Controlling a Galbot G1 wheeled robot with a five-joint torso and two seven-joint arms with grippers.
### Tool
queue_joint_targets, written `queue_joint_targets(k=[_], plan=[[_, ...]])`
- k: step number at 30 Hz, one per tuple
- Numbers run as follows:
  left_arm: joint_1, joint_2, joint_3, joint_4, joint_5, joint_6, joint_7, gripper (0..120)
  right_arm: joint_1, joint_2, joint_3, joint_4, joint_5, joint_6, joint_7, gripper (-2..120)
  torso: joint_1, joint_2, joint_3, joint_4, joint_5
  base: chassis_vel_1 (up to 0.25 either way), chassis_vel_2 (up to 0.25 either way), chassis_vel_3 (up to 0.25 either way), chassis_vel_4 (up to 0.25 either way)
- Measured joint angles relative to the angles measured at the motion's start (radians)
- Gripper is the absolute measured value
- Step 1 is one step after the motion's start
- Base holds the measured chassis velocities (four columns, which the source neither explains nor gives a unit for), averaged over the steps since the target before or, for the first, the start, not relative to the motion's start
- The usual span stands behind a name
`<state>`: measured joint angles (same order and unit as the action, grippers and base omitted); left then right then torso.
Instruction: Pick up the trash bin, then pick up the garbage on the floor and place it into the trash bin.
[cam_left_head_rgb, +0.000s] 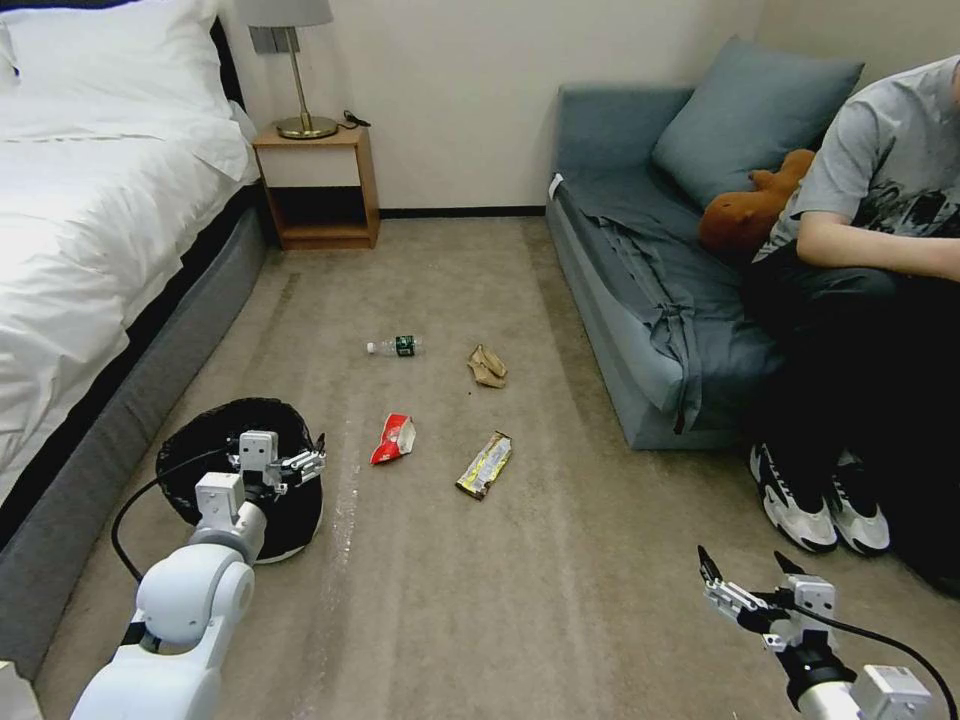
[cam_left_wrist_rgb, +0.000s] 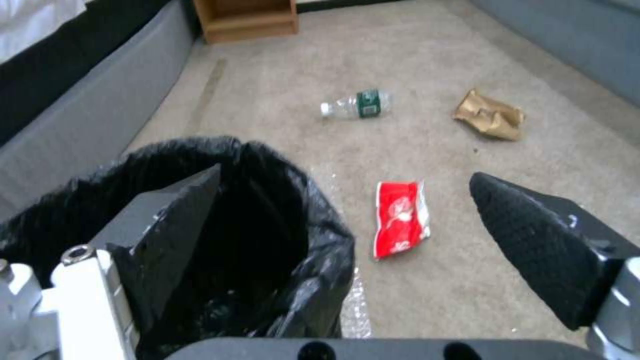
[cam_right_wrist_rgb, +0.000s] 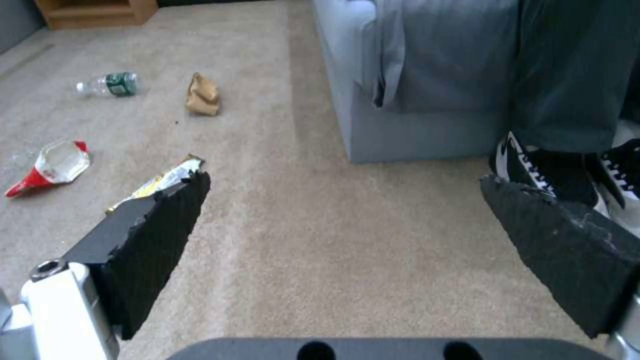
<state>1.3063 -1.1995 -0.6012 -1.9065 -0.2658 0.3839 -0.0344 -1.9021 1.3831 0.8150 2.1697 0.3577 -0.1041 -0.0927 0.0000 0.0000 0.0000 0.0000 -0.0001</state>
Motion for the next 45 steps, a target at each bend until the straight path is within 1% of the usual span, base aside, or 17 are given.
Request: queue_joint_targets(k=[4, 7, 8, 10, 11, 13, 14, 16, 17, 19, 20, 22, 28, 33, 38, 42, 45], plan=[[0.001, 0.003, -0.017, 0.021, 0.002, -0.005, 0.001, 100, 0.004, -0.001, -0.004, -0.010, -0.004, 0.005, 0.000, 100, 0.000, 0.000, 0.000, 0.0000, 0.0001, 0.000, 0.000, 0.000, 0.000], [0.001, 0.032, -0.076, 0.068, -0.020, 0.001, -0.007, 100, 0.009, -0.002, -0.010, -0.024, -0.011, 0.011, 0.001, 100, 0.000, 0.000, 0.000, 0.0000, -0.0001, 0.000, 0.000, 0.000, 0.000], [0.001, 0.032, -0.076, 0.068, -0.020, 0.001, -0.007, 100, 0.009, -0.002, -0.010, -0.024, -0.011, 0.011, 0.001, 100, 0.000, 0.000, 0.000, 0.0000, -0.0001, 0.000, 0.000, 0.000, 0.000], [-0.005, 0.068, -0.135, 0.102, -0.068, 0.038, -0.024, 100, 0.013, -0.004, -0.015, -0.036, -0.025, 0.017, 0.001, 100, 0.000, 0.000, 0.000, 0.0002, -0.0002, 0.000, 0.000, 0.000, 0.000], [-0.005, 0.068, -0.135, 0.102, -0.068, 0.038, -0.024, 100, 0.013, -0.004, -0.015, -0.036, -0.025, 0.017, 0.001, 100, 0.000, 0.000, 0.000, 0.0002, -0.0002, 0.000, 0.000, 0.000, 0.000], [-0.020, 0.113, -0.189, 0.134, -0.130, 0.091, -0.038, 99, 0.017, -0.005, -0.023, -0.044, -0.038, 0.021, 0.000, 100, 0.000, 0.000, 0.000, 0.0002, -0.0002, 0.000, 0.000, 0.000, 0.000], [-0.020, 0.113, -0.189, 0.134, -0.130, 0.091, -0.038, 99, 0.017, -0.005, -0.023, -0.044, -0.038, 0.021, 0.000, 100, 0.000, 0.000, 0.000, 0.0002, -0.0002, 0.000, 0.000, 0.000, 0.000], [-0.035, 0.161, -0.225, 0.156, -0.183, 0.128, -0.045, 99, 0.021, -0.005, -0.033, -0.048, -0.053, 0.023, 0.000, 100, 0.000, 0.000, 0.000, 0.0002, -0.0001, 0.000, 0.000, 0.000, 0.000], [-0.035, 0.161, -0.225, 0.156, -0.183, 0.128, -0.045, 99, 0.021, -0.005, -0.033, -0.048, -0.053, 0.023, 0.000, 100, 0.000, 0.000, 0.000, 0.0002, -0.0001, 0.000, 0.000, 0.000, 0.000], [-0.043, 0.208, -0.253, 0.162, -0.236, 0.189, -0.050, 99, 0.025, -0.004, -0.043, -0.049, -0.070, 0.023, 0.000, 100, 0.000, 0.000, 0.000, 0.0001, 0.0000, 0.000, 0.000, 0.000, 0.000], [-0.043, 0.208, -0.253, 0.162, -0.236, 0.189, -0.050, 99, 0.025, -0.004, -0.043, -0.049, -0.070, 0.023, 0.000, 100, 0.000, 0.000, 0.000, 0.0001, 0.0000, 0.000, 0.000, 0.000, 0.000], [-0.049, 0.245, -0.267, 0.169, -0.275, 0.237, -0.061, 99, 0.027, -0.003, -0.049, -0.051, -0.080, 0.024, 0.000, 100, 0.000, 0.000, 0.000, 0.0002, 0.0001, 0.000, 0.000, 0.000, 0.000], [-0.100, 0.301, -0.267, 0.216, -0.303, 0.302, -0.091, 100, 0.030, -0.002, -0.058, -0.060, -0.098, 0.031, -0.002, 100, 0.000, 0.000, 0.000, 0.0001, 0.0000, 0.000, 0.000, 0.000, 0.000], [-0.197, 0.351, -0.213, 0.304, -0.347, 0.351, -0.108, 100, 0.031, -0.001, -0.067, -0.069, -0.110, 0.042, -0.007, 100, 0.000, 0.000, 0.000, 0.0001, 0.0002, 0.000, 0.000, 0.000, 0.000], [-0.249, 0.352, -0.168, 0.346, -0.364, 0.357, -0.109, 100, 0.033, -0.001, -0.072, -0.083, -0.116, 0.053, -0.007, 100, 0.000, 0.000, 0.000, -0.0002, 0.0001, 0.000, 0.000, 0.000, 0.000], [-0.262, 0.336, -0.146, 0.364, -0.333, 0.357, -0.108, 99, 0.040, -0.005, -0.080, -0.092, -0.118, 0.054, -0.007, 100, 0.000, 0.000, 0.000, 0.0000, 0.0002, 0.000, 0.000, 0.000, 0.000], [-0.282, 0.303, -0.111, 0.396, -0.290, 0.356, -0.103, 99, 0.046, -0.006, -0.082, -0.102, -0.118, 0.054, -0.007, 100, 0.000, 0.000, 0.000, 0.0001, 0.0002, 0.000, 0.000, 0.000, 0.000]])
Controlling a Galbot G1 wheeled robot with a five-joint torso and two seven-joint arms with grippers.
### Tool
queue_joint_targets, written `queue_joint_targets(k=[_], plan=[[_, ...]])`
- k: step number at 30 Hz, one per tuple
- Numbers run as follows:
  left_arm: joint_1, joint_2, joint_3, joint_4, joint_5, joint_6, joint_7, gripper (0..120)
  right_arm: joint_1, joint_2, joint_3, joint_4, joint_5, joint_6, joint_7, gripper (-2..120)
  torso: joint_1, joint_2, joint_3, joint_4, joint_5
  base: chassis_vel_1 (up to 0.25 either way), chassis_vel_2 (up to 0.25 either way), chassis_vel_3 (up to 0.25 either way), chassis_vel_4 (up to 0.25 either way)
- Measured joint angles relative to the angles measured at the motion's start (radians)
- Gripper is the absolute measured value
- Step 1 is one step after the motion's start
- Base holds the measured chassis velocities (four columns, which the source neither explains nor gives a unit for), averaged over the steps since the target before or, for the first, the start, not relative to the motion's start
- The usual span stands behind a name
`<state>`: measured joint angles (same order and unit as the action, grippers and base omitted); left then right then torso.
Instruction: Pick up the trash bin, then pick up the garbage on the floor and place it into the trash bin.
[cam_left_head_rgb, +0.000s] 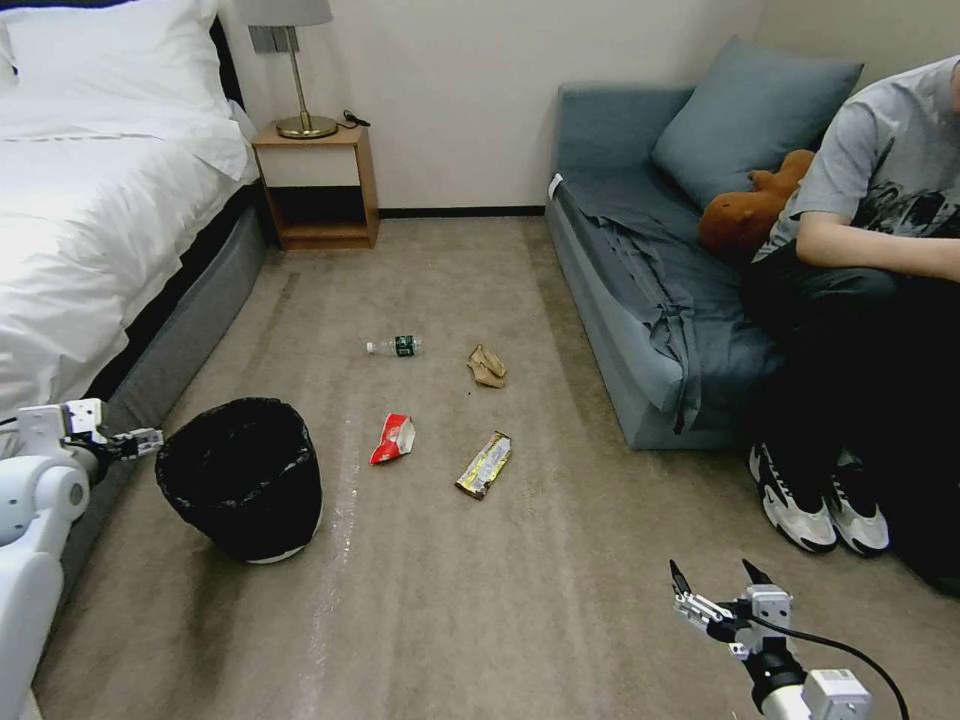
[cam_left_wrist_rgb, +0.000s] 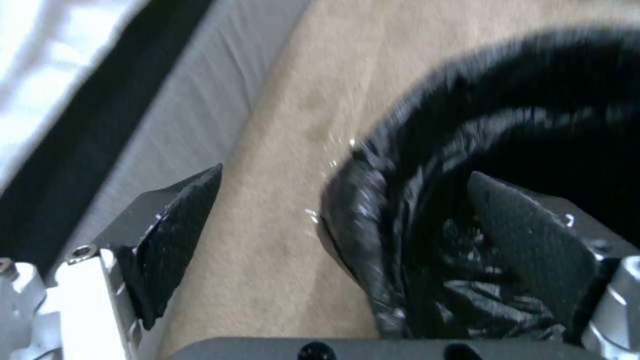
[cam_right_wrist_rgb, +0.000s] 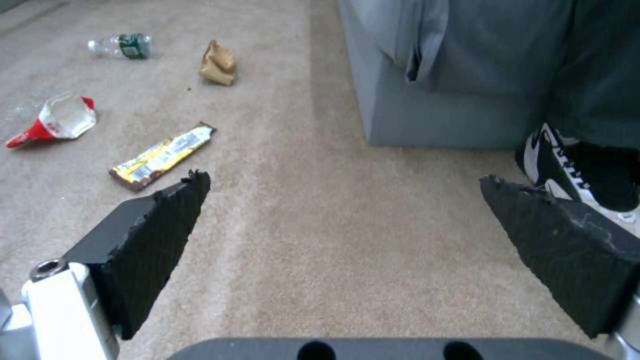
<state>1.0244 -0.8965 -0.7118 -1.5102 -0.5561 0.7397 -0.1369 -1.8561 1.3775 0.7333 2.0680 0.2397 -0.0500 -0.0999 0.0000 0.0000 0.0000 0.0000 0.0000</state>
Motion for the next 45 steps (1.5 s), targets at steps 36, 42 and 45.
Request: queue_joint_targets(k=[36, 42, 45], plan=[[-0.109, -0.097, 0.082, 0.255, 0.156, -0.115, 0.070, 23, 0.053, -0.019, -0.028, -0.069, 0.013, -0.003, 0.000, 100, 0.000, 0.000, 0.000, -0.0002, 0.0004, 0.000, 0.000, 0.000, 0.000], [-0.084, -0.103, 0.064, 0.215, 0.141, -0.128, 0.083, 12, 0.052, -0.024, -0.022, -0.071, 0.028, -0.003, 0.002, 100, 0.000, 0.000, 0.000, 0.0002, 0.0000, 0.000, 0.000, 0.000, 0.000], [-0.066, -0.110, 0.050, 0.185, 0.128, -0.141, 0.084, 11, 0.051, -0.024, -0.024, -0.073, 0.031, -0.003, 0.003, 100, 0.000, 0.000, 0.000, 0.0002, -0.0005, 0.000, 0.000, 0.000, 0.000]])
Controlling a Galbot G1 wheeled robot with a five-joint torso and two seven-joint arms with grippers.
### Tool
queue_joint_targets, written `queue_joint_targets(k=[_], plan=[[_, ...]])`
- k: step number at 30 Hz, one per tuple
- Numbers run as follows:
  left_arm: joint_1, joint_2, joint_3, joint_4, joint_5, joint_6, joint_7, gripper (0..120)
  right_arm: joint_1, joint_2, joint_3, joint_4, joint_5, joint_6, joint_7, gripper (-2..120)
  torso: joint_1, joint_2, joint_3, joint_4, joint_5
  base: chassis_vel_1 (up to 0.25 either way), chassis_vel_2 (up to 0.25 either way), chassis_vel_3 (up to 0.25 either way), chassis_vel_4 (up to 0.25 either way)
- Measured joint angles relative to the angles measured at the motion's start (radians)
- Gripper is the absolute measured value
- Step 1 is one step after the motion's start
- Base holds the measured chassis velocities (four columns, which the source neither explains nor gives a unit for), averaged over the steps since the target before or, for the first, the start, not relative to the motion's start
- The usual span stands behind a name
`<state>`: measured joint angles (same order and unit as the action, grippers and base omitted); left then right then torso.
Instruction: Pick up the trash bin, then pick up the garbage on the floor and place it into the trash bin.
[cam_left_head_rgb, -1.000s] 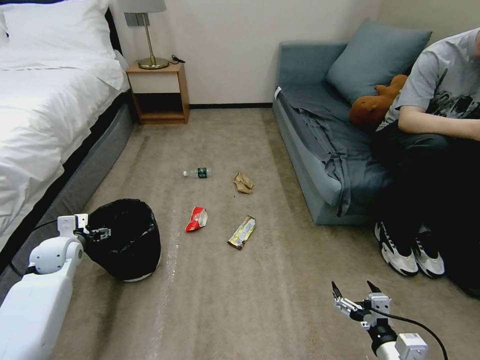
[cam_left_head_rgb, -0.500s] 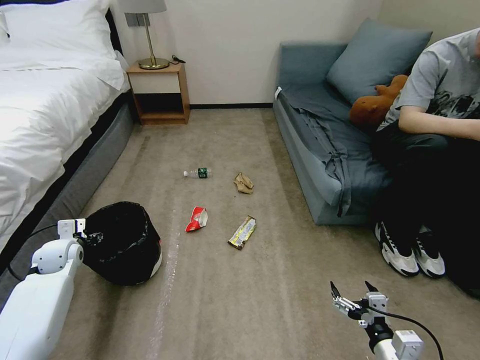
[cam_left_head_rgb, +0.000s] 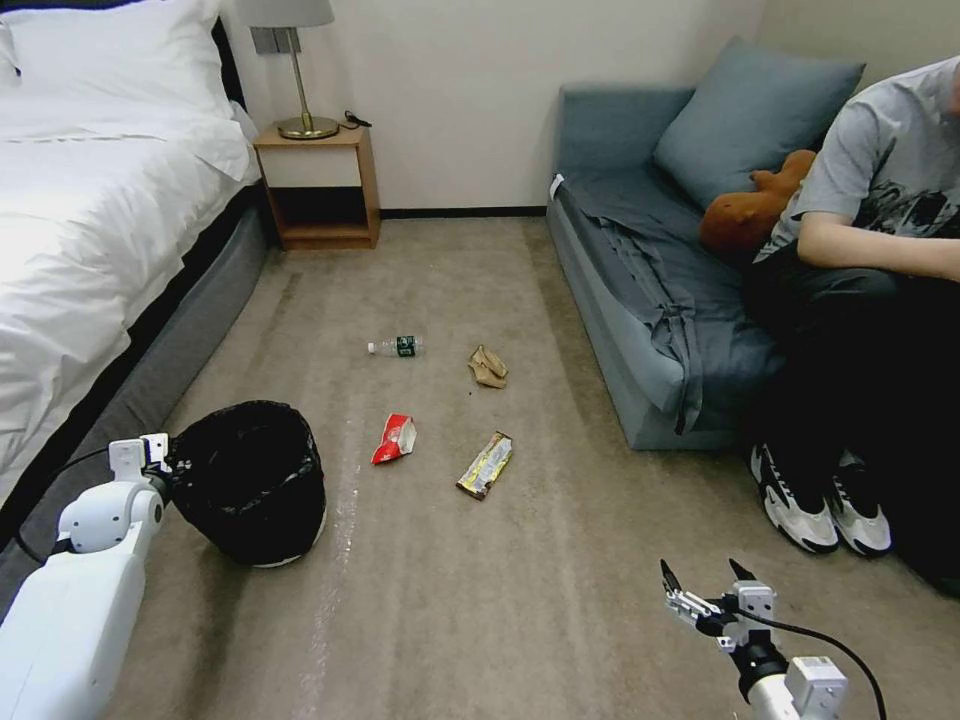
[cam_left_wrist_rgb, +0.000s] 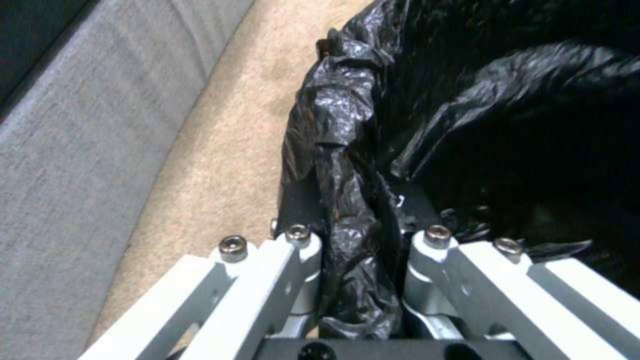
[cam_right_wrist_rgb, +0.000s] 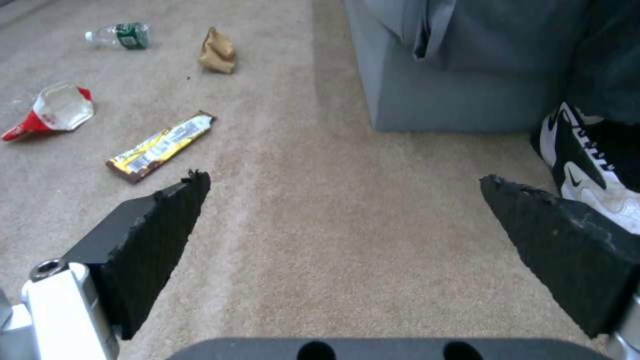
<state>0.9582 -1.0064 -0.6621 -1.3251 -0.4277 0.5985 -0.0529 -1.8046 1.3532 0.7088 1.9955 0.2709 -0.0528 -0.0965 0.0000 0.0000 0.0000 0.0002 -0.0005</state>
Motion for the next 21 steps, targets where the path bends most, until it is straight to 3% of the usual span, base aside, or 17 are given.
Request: queue_joint_targets(k=[11, 21], plan=[[0.085, -0.013, -0.074, -0.139, -0.013, -0.038, -0.003, 5, 0.006, 0.002, -0.017, 0.001, 0.026, -0.001, 0.009, 100, 0.000, 0.000, 0.000, -0.0003, 0.0004, 0.000, 0.000, 0.000, 0.000], [0.156, -0.015, -0.134, -0.241, 0.037, -0.074, 0.003, 4, 0.017, 0.001, -0.028, 0.006, 0.036, 0.005, -0.021, 100, 0.000, 0.000, 0.000, -0.0002, 0.0004, 0.000, 0.000, 0.000, 0.000]])
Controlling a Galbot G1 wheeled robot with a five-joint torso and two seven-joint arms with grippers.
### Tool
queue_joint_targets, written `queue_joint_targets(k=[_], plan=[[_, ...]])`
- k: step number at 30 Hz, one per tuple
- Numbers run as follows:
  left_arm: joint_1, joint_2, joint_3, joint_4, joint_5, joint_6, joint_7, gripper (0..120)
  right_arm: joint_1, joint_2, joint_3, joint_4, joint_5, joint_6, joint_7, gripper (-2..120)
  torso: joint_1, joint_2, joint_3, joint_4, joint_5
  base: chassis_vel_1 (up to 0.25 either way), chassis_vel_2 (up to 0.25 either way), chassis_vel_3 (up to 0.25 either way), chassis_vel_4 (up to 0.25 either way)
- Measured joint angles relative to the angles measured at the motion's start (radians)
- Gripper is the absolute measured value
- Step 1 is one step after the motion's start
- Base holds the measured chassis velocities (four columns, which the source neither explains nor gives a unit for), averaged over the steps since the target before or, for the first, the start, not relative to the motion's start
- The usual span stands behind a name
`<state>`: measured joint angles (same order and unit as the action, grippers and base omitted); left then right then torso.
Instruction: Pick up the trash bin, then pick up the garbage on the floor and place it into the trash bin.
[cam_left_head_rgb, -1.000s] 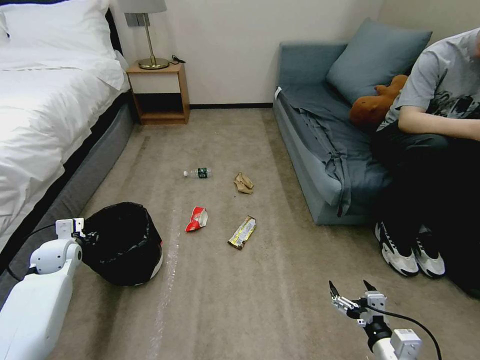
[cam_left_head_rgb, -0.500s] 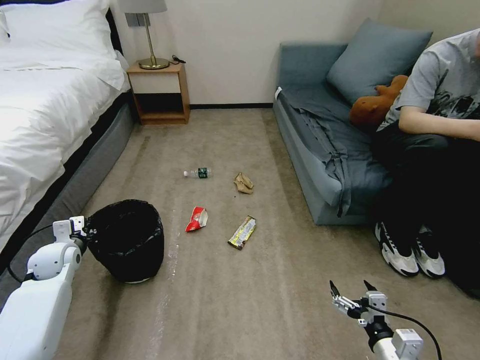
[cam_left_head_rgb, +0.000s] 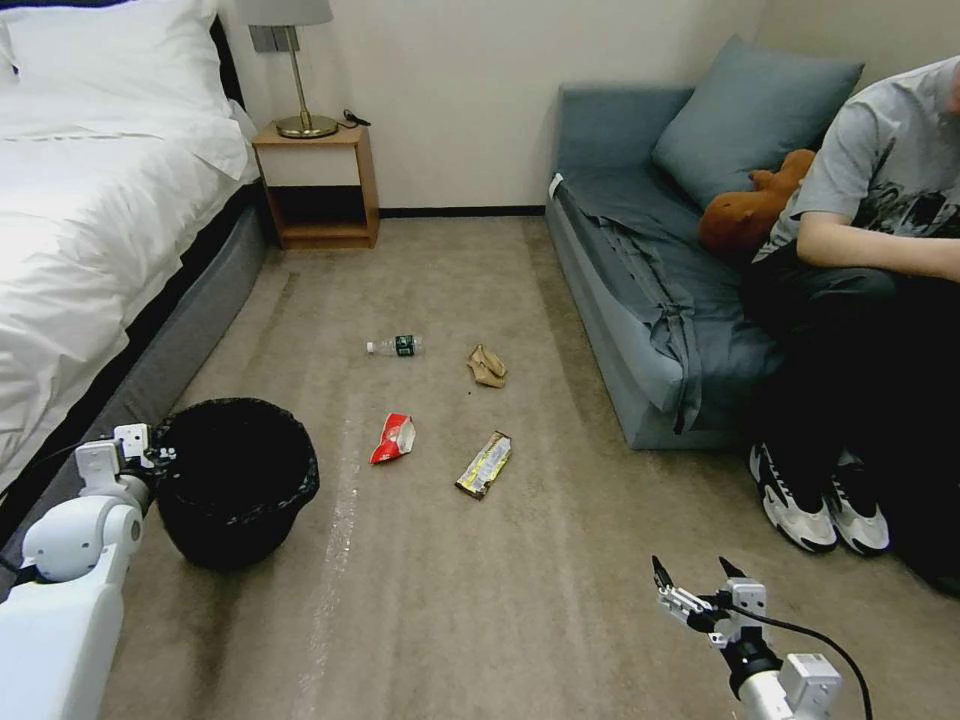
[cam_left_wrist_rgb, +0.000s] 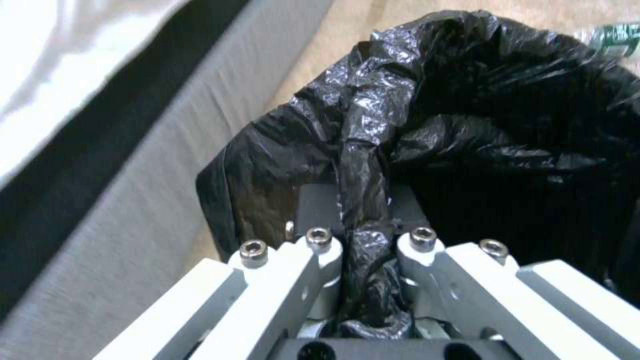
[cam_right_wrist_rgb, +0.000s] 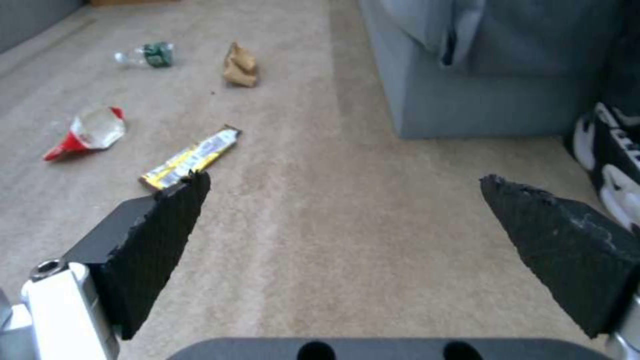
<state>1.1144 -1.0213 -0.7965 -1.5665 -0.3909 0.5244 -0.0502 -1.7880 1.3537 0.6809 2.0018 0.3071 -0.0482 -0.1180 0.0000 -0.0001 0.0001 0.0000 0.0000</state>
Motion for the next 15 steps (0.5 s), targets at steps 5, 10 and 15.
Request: queue_joint_targets(k=[5, 10, 15], plan=[[0.041, -0.001, -0.023, -0.071, 0.015, -0.008, 0.002, 4, 0.013, -0.002, -0.014, -0.013, -0.005, 0.003, -0.026, 100, 0.000, 0.000, 0.000, 0.0000, -0.0001, 0.000, 0.000, 0.000, 0.000], [0.051, 0.000, -0.030, -0.107, 0.029, -0.006, -0.001, 4, 0.017, -0.003, -0.021, -0.017, -0.005, 0.011, -0.038, 100, 0.000, 0.000, 0.000, -0.0001, 0.0000, 0.000, 0.000, 0.000, 0.000], [0.060, 0.002, -0.037, -0.131, 0.036, 0.000, -0.003, 4, 0.015, -0.005, -0.023, -0.018, -0.004, 0.021, -0.056, 100, 0.000, 0.000, 0.000, 0.0000, 0.0000, 0.000, 0.000, 0.000, 0.000]])
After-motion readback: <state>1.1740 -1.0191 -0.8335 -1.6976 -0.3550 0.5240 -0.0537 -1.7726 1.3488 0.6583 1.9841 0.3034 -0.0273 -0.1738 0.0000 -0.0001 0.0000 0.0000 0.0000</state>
